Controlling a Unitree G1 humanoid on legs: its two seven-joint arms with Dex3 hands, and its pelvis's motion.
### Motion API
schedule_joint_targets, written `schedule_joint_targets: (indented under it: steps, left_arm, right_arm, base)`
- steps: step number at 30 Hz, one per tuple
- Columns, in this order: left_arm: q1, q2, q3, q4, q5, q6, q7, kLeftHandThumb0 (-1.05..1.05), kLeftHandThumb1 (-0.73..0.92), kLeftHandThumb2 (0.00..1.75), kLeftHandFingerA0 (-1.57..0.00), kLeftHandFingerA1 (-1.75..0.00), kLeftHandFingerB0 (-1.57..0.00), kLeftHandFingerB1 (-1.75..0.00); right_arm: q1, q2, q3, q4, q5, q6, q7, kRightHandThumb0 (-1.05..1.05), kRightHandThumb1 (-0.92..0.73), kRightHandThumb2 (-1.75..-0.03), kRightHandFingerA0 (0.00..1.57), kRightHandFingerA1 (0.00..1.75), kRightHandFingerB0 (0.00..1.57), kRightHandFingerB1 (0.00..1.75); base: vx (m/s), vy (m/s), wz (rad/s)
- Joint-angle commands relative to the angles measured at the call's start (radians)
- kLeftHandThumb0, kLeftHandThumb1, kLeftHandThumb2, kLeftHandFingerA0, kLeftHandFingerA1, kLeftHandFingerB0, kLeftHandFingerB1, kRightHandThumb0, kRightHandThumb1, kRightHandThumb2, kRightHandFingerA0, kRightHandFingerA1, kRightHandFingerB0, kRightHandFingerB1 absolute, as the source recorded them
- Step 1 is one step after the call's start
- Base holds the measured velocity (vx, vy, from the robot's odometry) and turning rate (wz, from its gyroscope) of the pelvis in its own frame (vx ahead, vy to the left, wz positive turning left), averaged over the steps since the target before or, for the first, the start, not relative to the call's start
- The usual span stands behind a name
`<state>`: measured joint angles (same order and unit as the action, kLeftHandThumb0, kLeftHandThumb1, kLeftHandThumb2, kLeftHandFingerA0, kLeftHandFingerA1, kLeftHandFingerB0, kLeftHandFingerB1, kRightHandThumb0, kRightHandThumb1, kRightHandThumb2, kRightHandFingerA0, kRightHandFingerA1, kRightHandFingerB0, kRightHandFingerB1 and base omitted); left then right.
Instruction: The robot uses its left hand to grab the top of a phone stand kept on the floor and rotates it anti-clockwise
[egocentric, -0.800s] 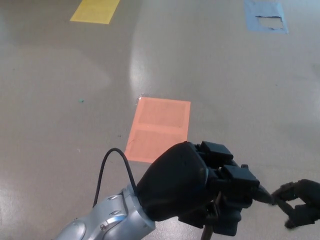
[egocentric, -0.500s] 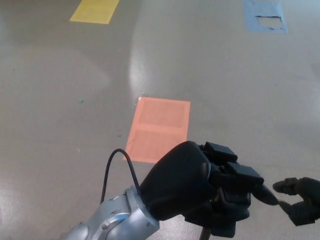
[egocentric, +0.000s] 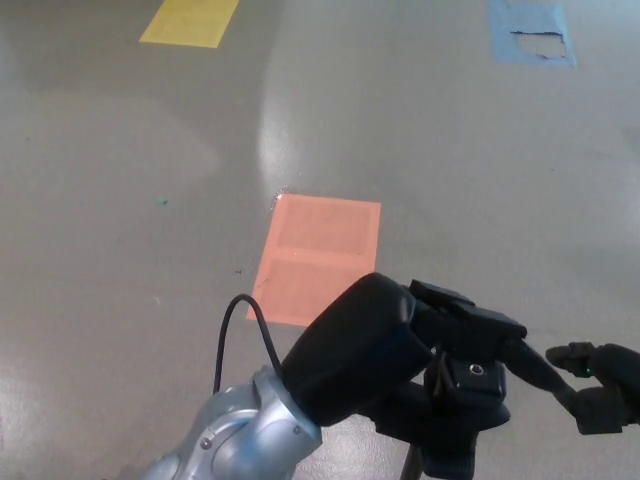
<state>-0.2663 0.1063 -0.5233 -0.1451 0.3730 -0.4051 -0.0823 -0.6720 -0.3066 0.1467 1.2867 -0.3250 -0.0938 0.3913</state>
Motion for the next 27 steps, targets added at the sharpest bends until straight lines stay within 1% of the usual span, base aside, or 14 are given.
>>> schedule_joint_targets:
  steps: [1,6,12,13,14,16,17,18,19,20,21,24,26,27]
  left_arm:
    - [0.058,-0.090,0.154,-0.159,-0.802,0.746,-0.225,-0.16,0.62,0.59,-0.97,-0.49,-0.92,-0.50]
    - [0.053,-0.091,0.173,-0.176,-0.860,0.820,-0.219,-0.17,0.64,0.59,-0.96,-0.49,-0.90,-0.49]
    - [0.048,-0.101,0.207,-0.180,-0.933,0.922,-0.209,-0.17,0.61,0.59,-0.97,-0.51,-0.89,-0.50]
    - [0.043,-0.106,0.222,-0.174,-0.960,0.964,-0.203,-0.17,0.61,0.59,-0.99,-0.52,-0.88,-0.50]
    - [0.040,-0.109,0.230,-0.175,-0.968,0.989,-0.195,-0.18,0.60,0.58,-1.00,-0.51,-0.89,-0.49]
    - [0.040,-0.109,0.230,-0.175,-0.968,0.989,-0.195,-0.18,0.60,0.58,-1.00,-0.51,-0.89,-0.49]
    - [0.029,-0.122,0.258,-0.171,-1.013,1.060,-0.169,-0.16,0.58,0.59,-1.01,-0.55,-0.86,-0.51]
    - [0.022,-0.128,0.272,-0.162,-1.037,1.089,-0.160,-0.14,0.60,0.56,-0.99,-0.56,-0.84,-0.50]
    - [0.016,-0.132,0.282,-0.155,-1.054,1.108,-0.154,-0.14,0.60,0.56,-0.99,-0.56,-0.84,-0.50]
    - [0.012,-0.138,0.295,-0.146,-1.074,1.128,-0.146,-0.15,0.60,0.56,-0.99,-0.56,-0.85,-0.51]
    - [0.008,-0.142,0.303,-0.139,-1.084,1.137,-0.141,-0.14,0.60,0.56,-1.00,-0.56,-0.84,-0.52]
    - [-0.011,-0.156,0.334,-0.118,-1.112,1.180,-0.123,-0.10,0.58,0.57,-0.99,-0.58,-0.80,-0.53]
    - [-0.027,-0.163,0.354,-0.104,-1.119,1.214,-0.114,-0.11,0.57,0.58,-0.97,-0.59,-0.78,-0.54]
    - [-0.035,-0.166,0.362,-0.096,-1.119,1.227,-0.114,-0.12,0.57,0.58,-0.96,-0.60,-0.77,-0.54]
  right_arm:
    - [0.071,0.011,-0.204,-0.011,0.211,-0.100,-0.034,-0.89,-0.79,-1.08,0.00,0.05,0.00,0.04]
    - [0.065,0.022,-0.235,-0.005,0.229,-0.064,-0.043,-0.92,-0.75,-1.08,0.00,0.06,0.00,0.06]
    - [0.075,0.019,-0.240,-0.006,0.222,-0.092,-0.016,-0.93,-0.76,-1.09,0.00,0.05,0.00,0.04]
    - [0.075,0.017,-0.237,-0.007,0.214,-0.090,-0.023,-0.86,-0.73,-1.07,0.00,0.12,0.00,0.10]
    - [0.075,0.018,-0.243,-0.006,0.218,-0.087,-0.020,-0.90,-0.73,-1.06,0.00,0.11,0.00,0.06]
    - [0.075,0.018,-0.243,-0.006,0.218,-0.087,-0.020,-0.90,-0.73,-1.06,0.00,0.11,0.00,0.06]
    - [0.074,0.023,-0.265,-0.002,0.233,-0.070,-0.006,-0.76,-0.83,-0.69,0.12,0.27,0.00,0.05]
    - [0.074,0.021,-0.263,0.000,0.228,-0.071,-0.007,-0.88,-0.71,-1.06,0.01,0.21,0.00,0.08]
    - [0.074,0.020,-0.261,0.002,0.224,-0.073,-0.009,-0.88,-0.71,-1.06,0.01,0.21,0.00,0.08]
    - [0.070,0.019,-0.249,0.000,0.207,-0.066,-0.028,-0.90,-0.72,-1.07,0.00,0.12,0.00,0.07]
    - [0.069,0.017,-0.243,-0.001,0.198,-0.067,-0.037,-0.90,-0.74,-1.09,0.00,0.09,0.00,0.08]
    - [0.071,0.015,-0.224,0.000,0.167,-0.083,-0.063,-0.90,-0.76,-1.09,0.00,0.10,0.00,0.08]
    - [0.074,0.013,-0.227,0.001,0.169,-0.095,-0.053,-0.95,-0.73,-1.11,0.00,0.06,0.00,0.05]
    - [0.088,0.035,-0.231,-0.056,0.220,-0.172,0.113,-0.72,-0.92,-0.87,0.20,0.39,0.10,0.29]
  base:
    - [0.00,0.000,0.00]
    - [0.00,0.000,0.00]
    - [0.00,0.000,0.00]
    - [0.00,0.000,0.00]
    - [0.00,0.000,0.00]
    - [0.00,0.000,0.00]
    - [0.00,0.000,0.00]
    - [0.00,0.000,0.00]
    - [0.00,0.000,0.00]
    - [0.00,0.000,0.00]
    - [0.00,0.000,0.00]
    - [0.00,0.000,0.00]
    - [0.00,0.000,0.00]
    - [0.00,0.000,0.00]
